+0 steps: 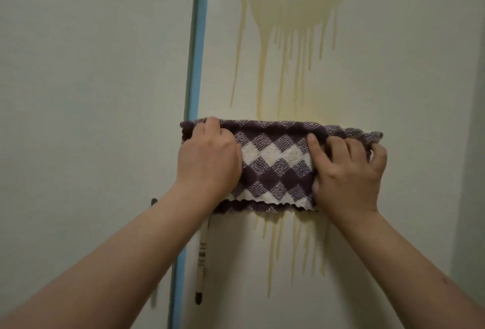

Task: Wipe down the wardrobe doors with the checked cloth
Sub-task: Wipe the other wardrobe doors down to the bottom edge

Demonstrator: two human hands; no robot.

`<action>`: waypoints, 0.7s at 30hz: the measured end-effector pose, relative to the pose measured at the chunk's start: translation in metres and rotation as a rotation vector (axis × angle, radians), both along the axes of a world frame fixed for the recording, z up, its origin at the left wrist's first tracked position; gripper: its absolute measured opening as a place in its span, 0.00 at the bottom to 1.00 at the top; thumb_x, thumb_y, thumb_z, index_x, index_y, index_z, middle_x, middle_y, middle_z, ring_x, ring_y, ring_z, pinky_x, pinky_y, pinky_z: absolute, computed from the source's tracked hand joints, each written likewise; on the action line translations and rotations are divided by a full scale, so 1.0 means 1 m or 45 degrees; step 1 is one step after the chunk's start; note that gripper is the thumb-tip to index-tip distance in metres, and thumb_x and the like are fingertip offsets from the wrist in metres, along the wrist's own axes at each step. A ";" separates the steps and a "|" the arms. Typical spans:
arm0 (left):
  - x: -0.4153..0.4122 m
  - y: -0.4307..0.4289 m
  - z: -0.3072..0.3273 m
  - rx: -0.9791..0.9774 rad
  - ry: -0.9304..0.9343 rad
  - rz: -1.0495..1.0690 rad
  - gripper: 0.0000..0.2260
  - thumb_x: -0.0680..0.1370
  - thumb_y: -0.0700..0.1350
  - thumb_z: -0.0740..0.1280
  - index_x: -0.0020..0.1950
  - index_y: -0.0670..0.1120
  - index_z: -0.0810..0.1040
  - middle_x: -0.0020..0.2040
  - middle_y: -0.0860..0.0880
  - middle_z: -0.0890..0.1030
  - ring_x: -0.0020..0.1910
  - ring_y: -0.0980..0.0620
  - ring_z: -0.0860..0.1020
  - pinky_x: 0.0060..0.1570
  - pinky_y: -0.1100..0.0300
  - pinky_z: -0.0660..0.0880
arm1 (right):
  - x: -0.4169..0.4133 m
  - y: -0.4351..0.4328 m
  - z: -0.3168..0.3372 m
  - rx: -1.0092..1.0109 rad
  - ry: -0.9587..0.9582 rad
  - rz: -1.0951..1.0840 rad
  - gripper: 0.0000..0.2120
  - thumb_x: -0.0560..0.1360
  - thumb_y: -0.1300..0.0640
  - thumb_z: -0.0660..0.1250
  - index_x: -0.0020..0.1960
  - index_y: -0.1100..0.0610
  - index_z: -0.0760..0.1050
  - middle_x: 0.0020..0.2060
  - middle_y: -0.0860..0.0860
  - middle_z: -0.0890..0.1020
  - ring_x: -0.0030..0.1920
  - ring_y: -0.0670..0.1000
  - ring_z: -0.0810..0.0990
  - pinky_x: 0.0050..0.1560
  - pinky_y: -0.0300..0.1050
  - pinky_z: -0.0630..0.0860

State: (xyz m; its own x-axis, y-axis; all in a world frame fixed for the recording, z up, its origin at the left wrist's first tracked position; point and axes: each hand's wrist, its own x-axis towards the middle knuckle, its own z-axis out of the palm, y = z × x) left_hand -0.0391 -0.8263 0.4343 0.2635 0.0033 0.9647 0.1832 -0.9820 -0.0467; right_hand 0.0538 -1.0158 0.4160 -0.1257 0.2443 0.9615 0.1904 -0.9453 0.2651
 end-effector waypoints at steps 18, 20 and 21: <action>0.069 -0.025 0.034 -0.313 -0.070 -0.085 0.27 0.72 0.68 0.38 0.68 0.66 0.32 0.73 0.39 0.32 0.69 0.35 0.31 0.60 0.26 0.40 | 0.013 0.037 0.051 0.186 0.397 0.306 0.25 0.73 0.38 0.47 0.70 0.38 0.53 0.75 0.58 0.53 0.74 0.62 0.47 0.64 0.73 0.39; 0.073 -0.022 0.060 -0.310 -0.092 -0.088 0.27 0.71 0.69 0.38 0.68 0.67 0.32 0.73 0.40 0.32 0.69 0.37 0.29 0.60 0.27 0.38 | 0.018 0.038 0.078 0.199 0.381 0.305 0.26 0.72 0.35 0.42 0.69 0.35 0.47 0.76 0.54 0.48 0.75 0.58 0.42 0.65 0.69 0.36; 0.073 -0.021 0.074 -0.306 -0.104 -0.086 0.27 0.71 0.69 0.37 0.68 0.67 0.32 0.73 0.40 0.31 0.69 0.37 0.29 0.60 0.27 0.37 | 0.020 0.038 0.092 0.193 0.372 0.291 0.26 0.72 0.34 0.40 0.69 0.33 0.43 0.76 0.53 0.45 0.74 0.56 0.39 0.66 0.67 0.34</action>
